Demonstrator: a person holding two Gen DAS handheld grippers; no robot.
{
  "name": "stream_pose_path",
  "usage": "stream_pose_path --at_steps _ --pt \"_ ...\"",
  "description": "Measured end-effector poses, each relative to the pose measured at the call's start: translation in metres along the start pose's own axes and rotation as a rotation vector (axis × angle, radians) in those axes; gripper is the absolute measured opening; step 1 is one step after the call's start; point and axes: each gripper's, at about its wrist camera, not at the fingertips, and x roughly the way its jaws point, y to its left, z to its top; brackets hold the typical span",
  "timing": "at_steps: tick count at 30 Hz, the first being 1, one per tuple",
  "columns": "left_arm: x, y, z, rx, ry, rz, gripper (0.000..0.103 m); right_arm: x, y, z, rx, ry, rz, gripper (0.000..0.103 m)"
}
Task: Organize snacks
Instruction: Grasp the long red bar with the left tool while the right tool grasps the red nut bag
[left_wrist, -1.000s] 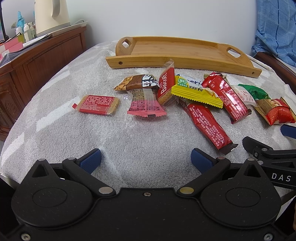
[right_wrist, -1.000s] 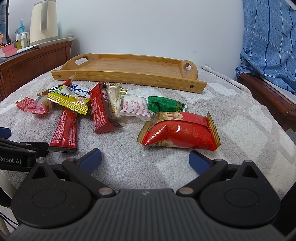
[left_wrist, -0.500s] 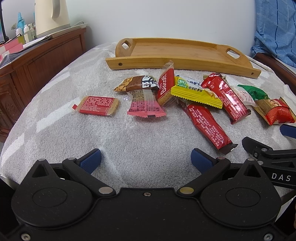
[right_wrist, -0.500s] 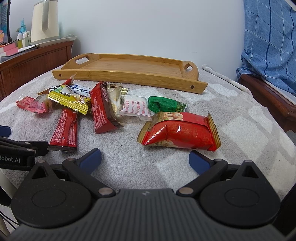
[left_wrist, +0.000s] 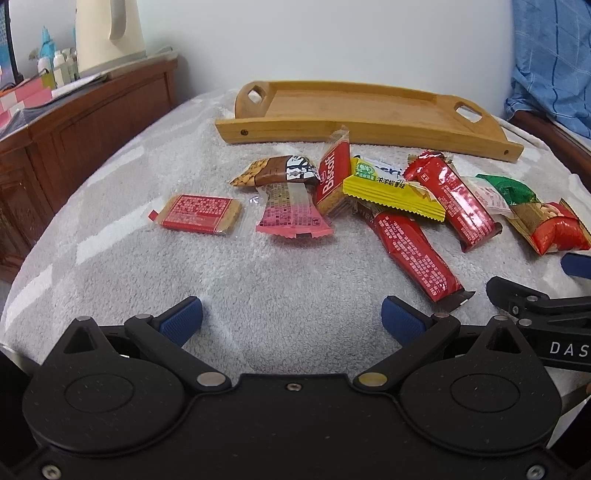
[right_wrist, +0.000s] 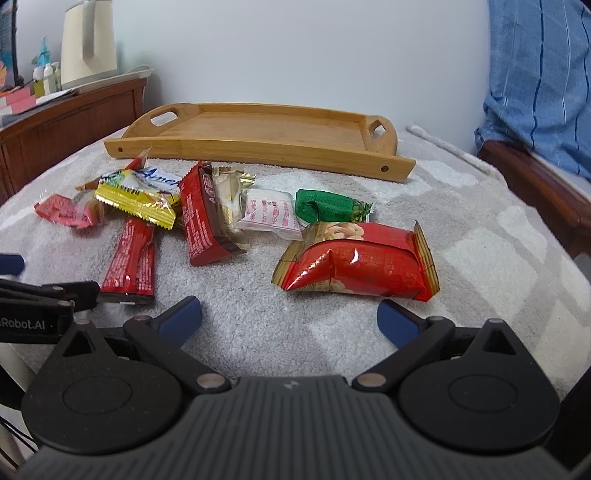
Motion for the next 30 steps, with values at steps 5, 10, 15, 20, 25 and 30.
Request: stream_pose_path --at_steps 5,10,15,20,25,30 --pt "-0.007 0.009 0.009 -0.062 -0.011 -0.034 0.093 -0.018 0.004 0.001 -0.017 -0.101 0.015 0.103" --pt "-0.016 0.014 0.021 -0.075 -0.041 -0.066 0.071 -0.037 -0.002 0.008 0.002 -0.233 0.003 0.103" --pt "-0.023 0.010 0.031 -0.067 -0.078 -0.097 0.059 -0.035 -0.021 0.016 0.095 -0.235 -0.070 0.095" --pt "-0.026 -0.005 0.032 -0.037 -0.067 -0.161 0.052 -0.023 -0.036 0.025 0.122 -0.165 -0.093 0.094" --pt "-0.024 -0.026 0.029 -0.008 -0.052 -0.196 0.052 -0.011 -0.038 0.025 0.123 -0.119 -0.105 0.094" --pt "-0.010 -0.045 0.027 0.016 -0.017 -0.189 0.054 -0.007 -0.039 0.023 0.144 -0.091 -0.083 0.094"
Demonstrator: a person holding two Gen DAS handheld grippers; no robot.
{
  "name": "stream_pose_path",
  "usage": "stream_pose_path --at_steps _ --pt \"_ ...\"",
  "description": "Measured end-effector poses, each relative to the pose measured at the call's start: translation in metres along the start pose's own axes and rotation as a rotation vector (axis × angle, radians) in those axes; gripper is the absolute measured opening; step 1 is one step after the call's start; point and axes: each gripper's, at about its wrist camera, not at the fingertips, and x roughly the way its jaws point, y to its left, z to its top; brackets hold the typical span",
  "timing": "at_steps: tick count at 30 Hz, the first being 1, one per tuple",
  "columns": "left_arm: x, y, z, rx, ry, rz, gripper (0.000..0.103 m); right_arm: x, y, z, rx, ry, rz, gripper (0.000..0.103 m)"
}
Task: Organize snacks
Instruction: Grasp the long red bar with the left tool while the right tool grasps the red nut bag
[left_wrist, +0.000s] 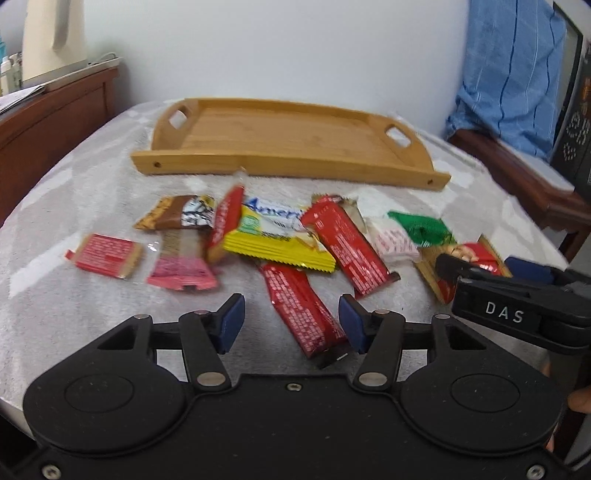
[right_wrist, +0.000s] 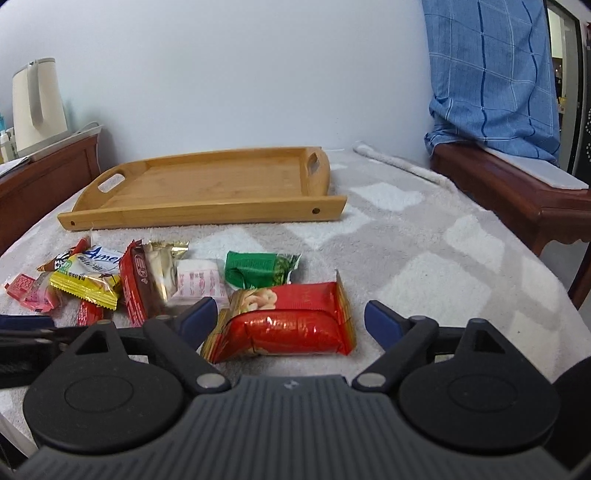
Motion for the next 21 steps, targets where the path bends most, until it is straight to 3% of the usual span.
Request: stream_pose_path --at_steps 5,7,11,21 --pt "0.016 -0.013 -0.002 0.036 0.022 0.030 0.053 0.005 0.006 -0.002 -0.033 0.028 0.004 0.091" --pt "0.018 -0.015 0.000 0.035 0.033 0.034 0.044 0.008 0.008 -0.003 -0.036 0.040 0.010 0.087" --pt "0.016 -0.014 0.004 0.007 0.032 0.044 0.033 0.008 0.010 -0.005 -0.037 0.049 0.011 0.066" --pt "-0.012 -0.010 0.010 0.021 -0.015 0.034 0.020 -0.012 0.005 -0.003 -0.008 -0.016 0.011 0.064"
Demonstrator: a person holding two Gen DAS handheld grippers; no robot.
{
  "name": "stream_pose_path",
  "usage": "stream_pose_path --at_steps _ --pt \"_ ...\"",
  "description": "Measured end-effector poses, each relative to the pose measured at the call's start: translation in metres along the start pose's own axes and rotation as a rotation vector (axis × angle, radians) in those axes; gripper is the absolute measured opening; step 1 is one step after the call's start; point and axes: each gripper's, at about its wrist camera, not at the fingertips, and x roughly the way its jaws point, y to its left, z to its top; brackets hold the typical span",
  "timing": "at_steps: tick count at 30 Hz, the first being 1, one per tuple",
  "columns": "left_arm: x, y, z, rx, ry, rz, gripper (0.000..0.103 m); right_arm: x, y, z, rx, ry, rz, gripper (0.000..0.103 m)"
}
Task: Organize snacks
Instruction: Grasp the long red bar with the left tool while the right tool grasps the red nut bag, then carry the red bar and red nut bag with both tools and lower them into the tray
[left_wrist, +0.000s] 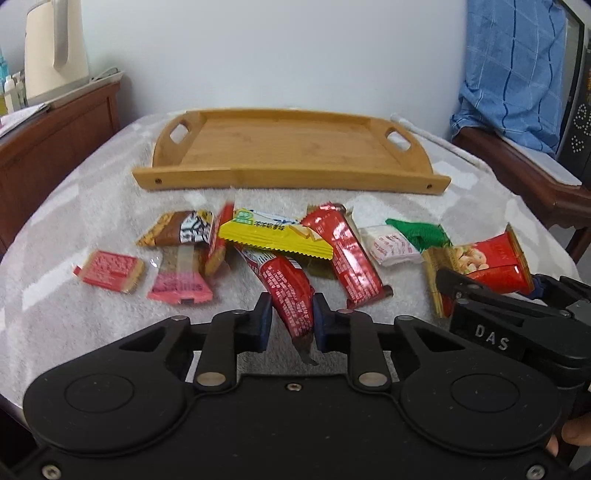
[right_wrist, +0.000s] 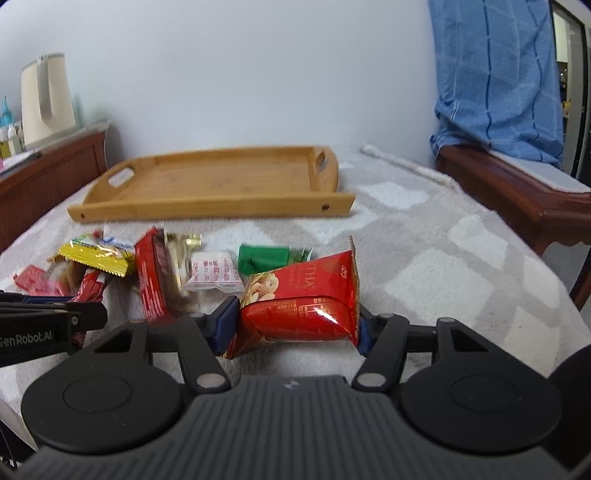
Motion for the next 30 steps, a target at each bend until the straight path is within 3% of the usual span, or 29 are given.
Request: stream_pose_path --at_steps 8,15,23,30 --pt "-0.024 0.001 0.002 0.017 -0.061 -0.009 0.015 -0.015 -0.008 0.005 0.050 -0.100 0.006 0.063" --pt "-0.039 0.006 0.019 -0.014 -0.105 -0.009 0.012 -0.016 -0.015 0.014 0.095 -0.103 0.052 0.063" --pt "-0.056 0.004 0.046 -0.004 -0.194 -0.020 0.011 -0.002 -0.038 0.059 0.159 -0.162 0.123 0.063" --pt "-0.054 0.011 0.084 -0.022 -0.221 -0.025 0.011 0.030 -0.047 0.098 0.187 -0.188 0.175 0.063"
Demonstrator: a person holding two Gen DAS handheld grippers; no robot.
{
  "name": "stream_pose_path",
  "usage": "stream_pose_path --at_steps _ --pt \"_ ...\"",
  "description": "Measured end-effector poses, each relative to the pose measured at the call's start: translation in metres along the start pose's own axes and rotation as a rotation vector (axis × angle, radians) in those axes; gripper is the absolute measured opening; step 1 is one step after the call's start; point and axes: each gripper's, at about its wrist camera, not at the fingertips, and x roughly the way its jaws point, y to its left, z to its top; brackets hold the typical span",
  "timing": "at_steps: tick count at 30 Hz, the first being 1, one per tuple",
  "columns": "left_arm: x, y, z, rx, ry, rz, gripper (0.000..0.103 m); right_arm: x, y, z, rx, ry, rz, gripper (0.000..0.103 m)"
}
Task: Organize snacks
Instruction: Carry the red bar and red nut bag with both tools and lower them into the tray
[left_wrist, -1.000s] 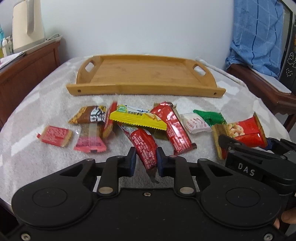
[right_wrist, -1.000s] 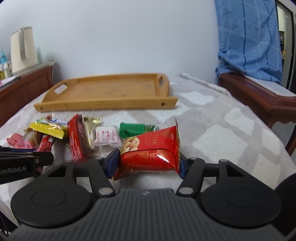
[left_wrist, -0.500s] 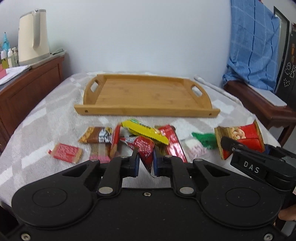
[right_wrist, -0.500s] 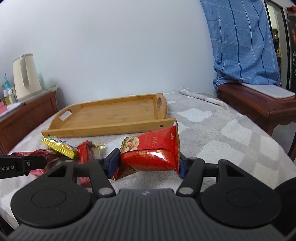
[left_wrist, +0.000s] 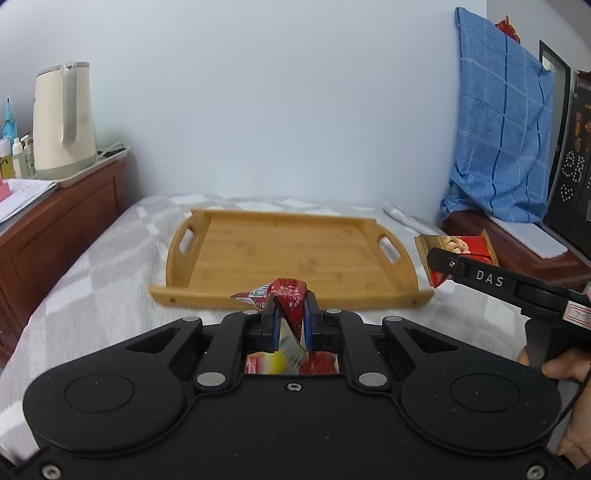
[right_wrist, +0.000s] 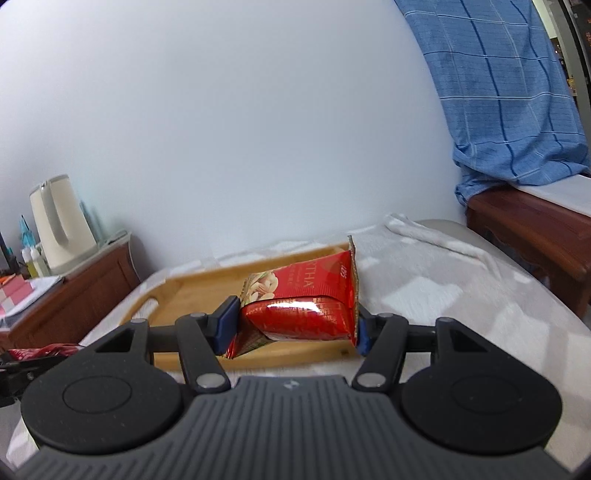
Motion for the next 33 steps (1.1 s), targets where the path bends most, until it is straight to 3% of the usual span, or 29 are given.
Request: stream_pose_path --at_steps 15,22,33 --pt "0.069 0.014 0.053 -0.054 0.007 -0.030 0.011 0.076 -0.004 0.027 -0.009 0.071 0.060 0.062" --pt "0.115 0.008 0.085 -0.062 -0.014 -0.061 0.011 0.119 -0.006 0.034 -0.036 0.149 0.106 0.063" --pt "0.197 -0.005 0.069 -0.020 0.069 -0.028 0.011 0.163 -0.016 0.024 -0.036 0.281 0.105 0.063"
